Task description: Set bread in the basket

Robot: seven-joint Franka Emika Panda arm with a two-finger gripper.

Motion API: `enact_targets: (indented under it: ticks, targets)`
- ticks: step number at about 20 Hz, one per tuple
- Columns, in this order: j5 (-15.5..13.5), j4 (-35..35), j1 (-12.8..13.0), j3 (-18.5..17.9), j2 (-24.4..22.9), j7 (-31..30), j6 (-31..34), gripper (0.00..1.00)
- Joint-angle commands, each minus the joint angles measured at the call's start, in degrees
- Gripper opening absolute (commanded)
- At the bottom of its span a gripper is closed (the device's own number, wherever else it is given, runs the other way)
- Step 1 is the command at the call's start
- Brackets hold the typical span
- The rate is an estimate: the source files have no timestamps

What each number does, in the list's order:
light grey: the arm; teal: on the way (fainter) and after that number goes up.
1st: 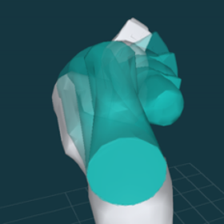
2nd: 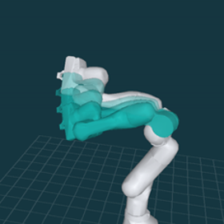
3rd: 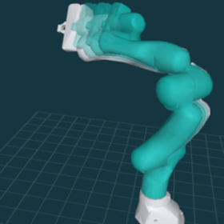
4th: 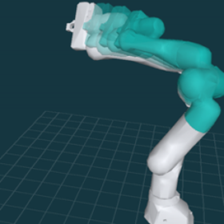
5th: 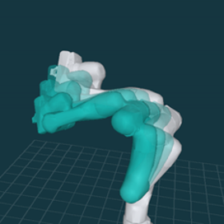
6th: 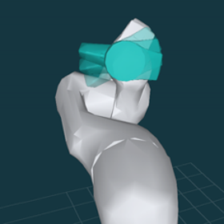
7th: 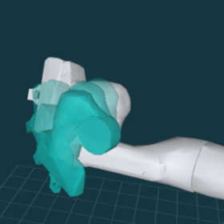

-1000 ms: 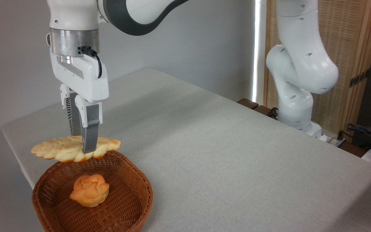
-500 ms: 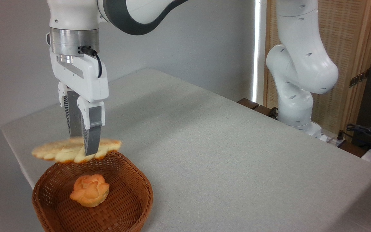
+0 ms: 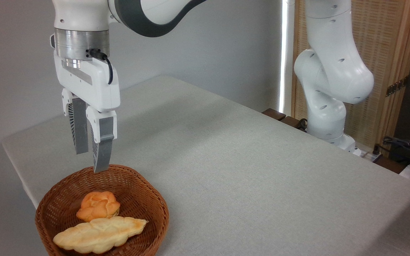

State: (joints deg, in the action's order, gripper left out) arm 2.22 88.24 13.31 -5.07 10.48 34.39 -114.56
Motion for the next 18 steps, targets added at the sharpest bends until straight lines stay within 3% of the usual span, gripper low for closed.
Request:
enact_targets:
  ticks: [1, 3, 7, 10, 14, 18]
  targets:
    - [-1.1, 0.1, 0.2, -1.4, -2.6, -1.0, 0.3, 1.00]
    - [-1.6, 0.4, -0.8, -1.6, -4.5, -1.1, 3.6, 1.00]
    - [-3.7, 0.4, -5.6, 0.3, -7.4, 0.6, 13.7, 1.00]
    - [-3.9, 0.4, -11.5, 6.2, -7.9, 5.3, 18.1, 1.00]
    - [-3.6, 1.4, -11.2, 7.4, -8.5, 5.1, 23.6, 1.00]
    - [-3.6, 3.1, -11.2, 7.7, -9.5, 5.2, 23.3, 1.00]
